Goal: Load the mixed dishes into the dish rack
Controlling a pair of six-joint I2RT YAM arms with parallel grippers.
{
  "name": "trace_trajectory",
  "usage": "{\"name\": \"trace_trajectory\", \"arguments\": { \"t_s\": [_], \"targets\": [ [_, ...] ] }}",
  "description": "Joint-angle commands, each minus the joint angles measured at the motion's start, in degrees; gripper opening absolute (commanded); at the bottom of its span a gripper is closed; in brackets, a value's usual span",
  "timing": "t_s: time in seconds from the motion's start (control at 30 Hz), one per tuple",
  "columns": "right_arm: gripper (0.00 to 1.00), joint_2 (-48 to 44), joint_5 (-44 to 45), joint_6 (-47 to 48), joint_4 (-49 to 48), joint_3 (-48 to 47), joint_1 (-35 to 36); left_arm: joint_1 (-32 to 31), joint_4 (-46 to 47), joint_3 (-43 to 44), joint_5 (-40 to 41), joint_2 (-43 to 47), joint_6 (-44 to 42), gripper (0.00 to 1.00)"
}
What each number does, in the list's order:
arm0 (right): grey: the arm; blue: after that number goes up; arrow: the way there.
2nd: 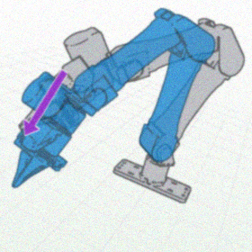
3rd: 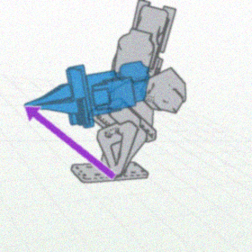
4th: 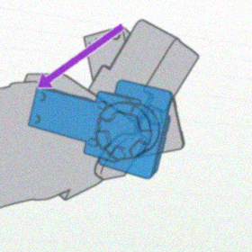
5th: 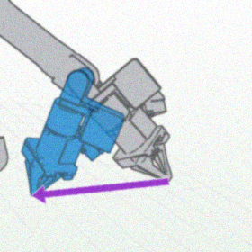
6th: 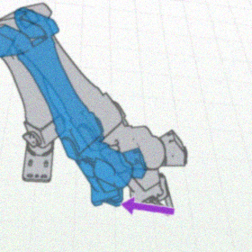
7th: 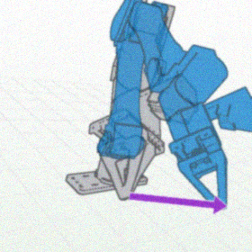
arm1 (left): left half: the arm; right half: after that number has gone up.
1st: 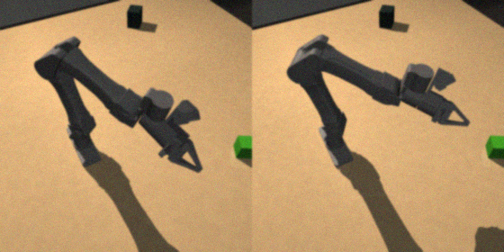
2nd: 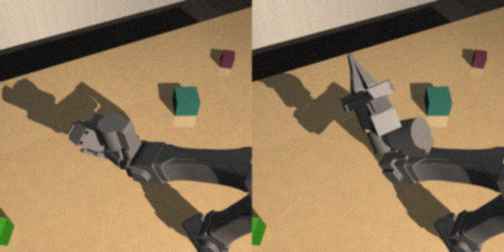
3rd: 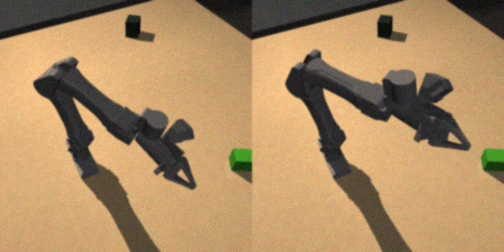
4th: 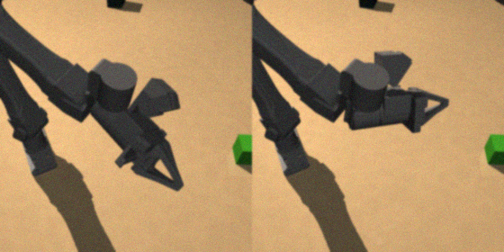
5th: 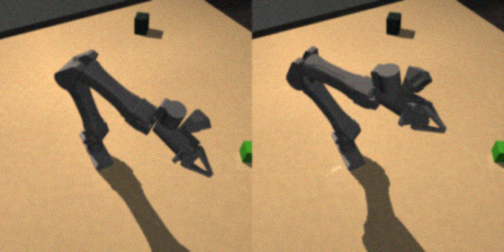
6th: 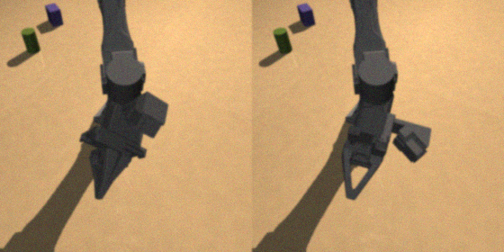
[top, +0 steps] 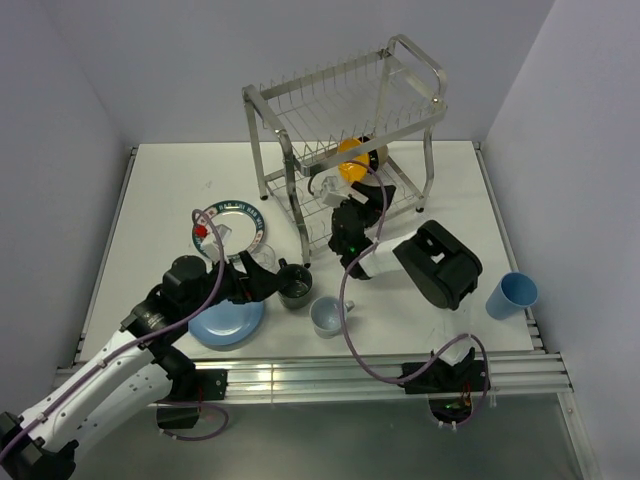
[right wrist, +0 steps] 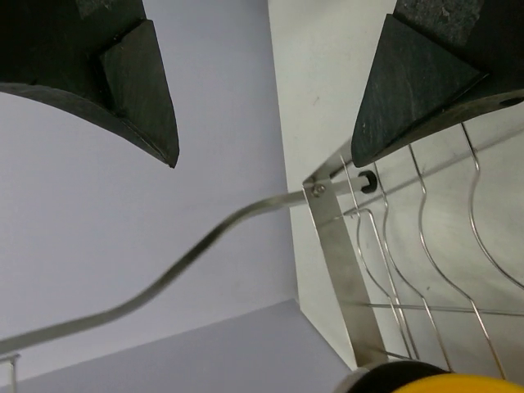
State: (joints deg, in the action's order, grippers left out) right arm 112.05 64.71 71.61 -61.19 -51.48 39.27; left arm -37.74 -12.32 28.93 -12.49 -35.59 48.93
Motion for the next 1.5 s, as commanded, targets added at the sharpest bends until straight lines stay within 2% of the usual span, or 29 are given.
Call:
{"name": "trace_trajectory", "arguments": {
  "t_s": [0.0, 0.13, 0.17, 0.23, 0.27, 0.4, 0.43, 0.47, 0.57, 0.73, 0.77, 0.97, 1.1, 1.2, 1.37, 1.47],
  "targets": [
    [0.93, -6.04, 5.07, -2.09, -4.29, 2.87, 2.74, -0.14, -5.16, 3.76, 5.80, 1.49, -0.50, 0.95],
    [0.93, -11.49, 8.07, -12.34, 7.62, 5.60, 6.96, -0.14, -8.15, 4.82, 7.13, 1.58, -0.41, 0.94],
    [0.92, -14.03, 8.15, -21.25, 19.15, 5.34, 8.36, -0.14, -8.42, 4.82, 7.13, 1.67, -0.41, 0.93],
    [0.92, -16.67, 7.89, -33.14, 33.16, 3.07, 9.25, -0.14, -9.12, 4.91, 7.30, 2.19, -0.15, 0.94],
    [0.91, -17.91, 7.37, -45.47, 47.51, 2.01, 9.60, -0.14, -9.30, 4.91, 7.31, 2.46, -0.06, 0.94],
    [0.89, -21.26, 7.89, -61.56, 65.99, -0.37, 13.36, -0.14, -9.92, 4.65, 7.39, 3.51, 0.64, 0.93],
    [0.89, -21.26, 8.33, -65.86, 74.90, -1.94, 14.25, -0.14, -10.09, 4.73, 7.65, 3.51, 0.90, 0.93],
    [0.89, -21.35, 8.42, -74.60, 78.81, -2.39, 15.04, -0.14, -10.88, 4.91, 8.44, 3.51, 0.99, 0.93],
    [0.89, -21.18, 5.70, -88.34, 90.87, -4.15, 16.98, -0.14, -11.94, 5.35, 9.50, 2.55, 1.35, 0.92],
    [0.89, -20.47, 5.34, -103.05, 103.35, -6.26, 21.81, -0.14, -14.13, 6.05, 11.34, 0.09, 1.35, 0.91],
    [0.89, -20.90, 4.99, -109.17, 107.81, -6.61, 23.47, -0.14, -14.57, 6.14, 11.96, -0.87, 1.43, 0.91],
    [0.90, -22.93, 4.37, -124.67, 119.87, -9.16, 27.97, -0.14, -13.88, 6.40, 12.14, -5.08, 3.98, 0.88],
    [0.90, -26.87, 2.19, -130.50, 123.33, -10.57, 29.99, -0.14, -13.53, 6.76, 12.14, -9.13, 5.48, 0.86],
    [0.89, -35.30, -2.38, -130.77, 118.69, -7.68, 30.34, -0.14, -14.49, 8.07, 14.67, -11.77, 6.88, 0.86],
    [0.83, -51.89, -11.52, -126.03, 106.83, -0.82, 30.61, -0.14, -17.30, 11.23, 20.04, -14.41, 8.46, 0.88],
    [0.82, -58.50, -18.35, -123.22, 100.94, 1.91, 30.52, -0.06, -19.32, 13.87, 24.00, -16.17, 10.04, 0.90]
  ]
}}
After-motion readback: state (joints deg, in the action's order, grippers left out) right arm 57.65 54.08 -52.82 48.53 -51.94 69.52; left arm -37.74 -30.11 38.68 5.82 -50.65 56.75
